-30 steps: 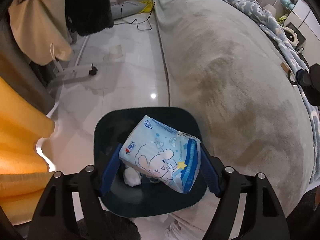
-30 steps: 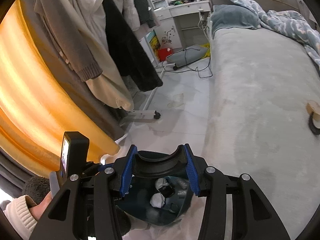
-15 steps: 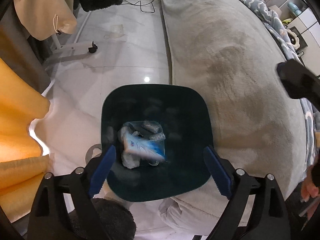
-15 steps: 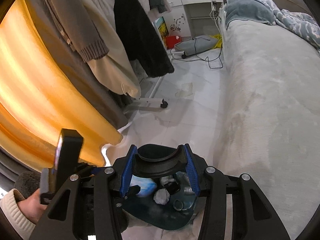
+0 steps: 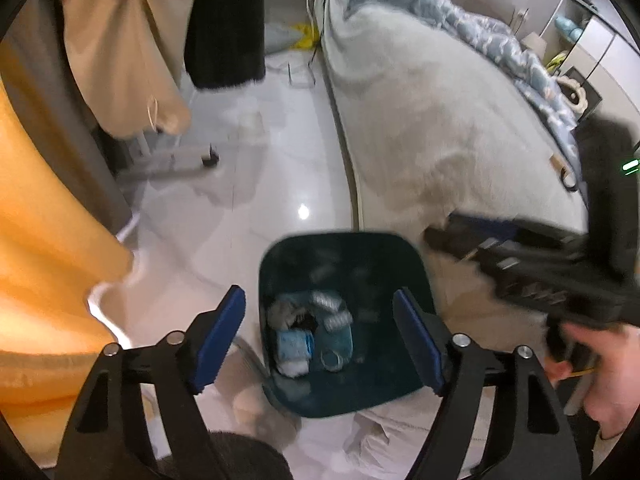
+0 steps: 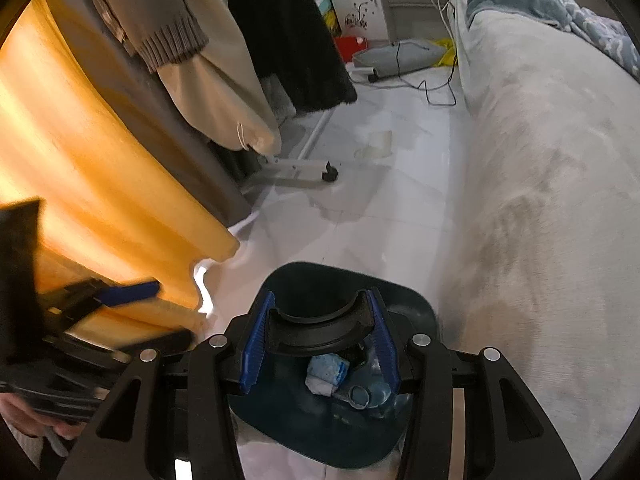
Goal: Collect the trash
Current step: 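Move both tools back over the bed toward the tape roll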
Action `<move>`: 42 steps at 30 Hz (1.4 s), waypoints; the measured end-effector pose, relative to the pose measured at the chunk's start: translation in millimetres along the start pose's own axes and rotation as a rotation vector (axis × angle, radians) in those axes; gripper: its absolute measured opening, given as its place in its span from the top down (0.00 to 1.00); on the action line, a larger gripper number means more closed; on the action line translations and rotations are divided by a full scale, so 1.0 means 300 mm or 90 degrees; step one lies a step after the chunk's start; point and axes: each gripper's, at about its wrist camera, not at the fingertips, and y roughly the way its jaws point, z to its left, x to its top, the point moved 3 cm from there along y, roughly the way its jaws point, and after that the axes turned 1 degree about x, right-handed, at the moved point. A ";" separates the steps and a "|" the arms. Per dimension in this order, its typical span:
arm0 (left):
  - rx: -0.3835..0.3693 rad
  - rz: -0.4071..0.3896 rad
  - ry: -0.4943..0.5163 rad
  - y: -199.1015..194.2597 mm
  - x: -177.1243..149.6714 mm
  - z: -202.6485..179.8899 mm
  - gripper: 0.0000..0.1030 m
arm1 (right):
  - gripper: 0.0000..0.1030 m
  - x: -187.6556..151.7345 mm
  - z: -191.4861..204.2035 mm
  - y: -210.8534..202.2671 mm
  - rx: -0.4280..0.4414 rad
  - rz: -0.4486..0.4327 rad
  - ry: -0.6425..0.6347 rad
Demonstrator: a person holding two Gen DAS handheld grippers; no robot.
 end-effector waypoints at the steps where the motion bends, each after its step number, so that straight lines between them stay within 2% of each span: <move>1: -0.004 -0.016 0.000 -0.020 0.008 0.004 0.27 | 0.54 -0.004 0.001 0.019 0.001 0.007 0.001; 16: 0.004 -0.209 0.026 -0.269 0.096 0.004 0.40 | 0.53 -0.095 0.009 0.250 -0.027 0.109 -0.017; 25: -0.025 -0.277 0.029 -0.383 0.111 -0.014 0.40 | 0.52 -0.149 0.000 0.332 -0.055 0.158 -0.037; 27: -0.020 -0.290 0.037 -0.404 0.112 -0.021 0.40 | 0.49 -0.159 -0.002 0.345 -0.062 0.167 -0.041; 29: -0.015 -0.300 0.046 -0.421 0.112 -0.027 0.40 | 0.37 -0.164 0.001 0.349 -0.068 0.171 -0.045; 31: -0.013 -0.310 0.053 -0.437 0.113 -0.032 0.40 | 0.31 -0.171 0.000 0.353 -0.076 0.176 -0.048; 35: -0.018 -0.326 0.061 -0.469 0.118 -0.047 0.40 | 0.24 -0.183 0.001 0.344 -0.083 0.184 -0.056; 42: -0.039 -0.348 0.067 -0.511 0.139 -0.084 0.40 | 0.22 -0.165 0.011 0.253 -0.089 0.151 -0.075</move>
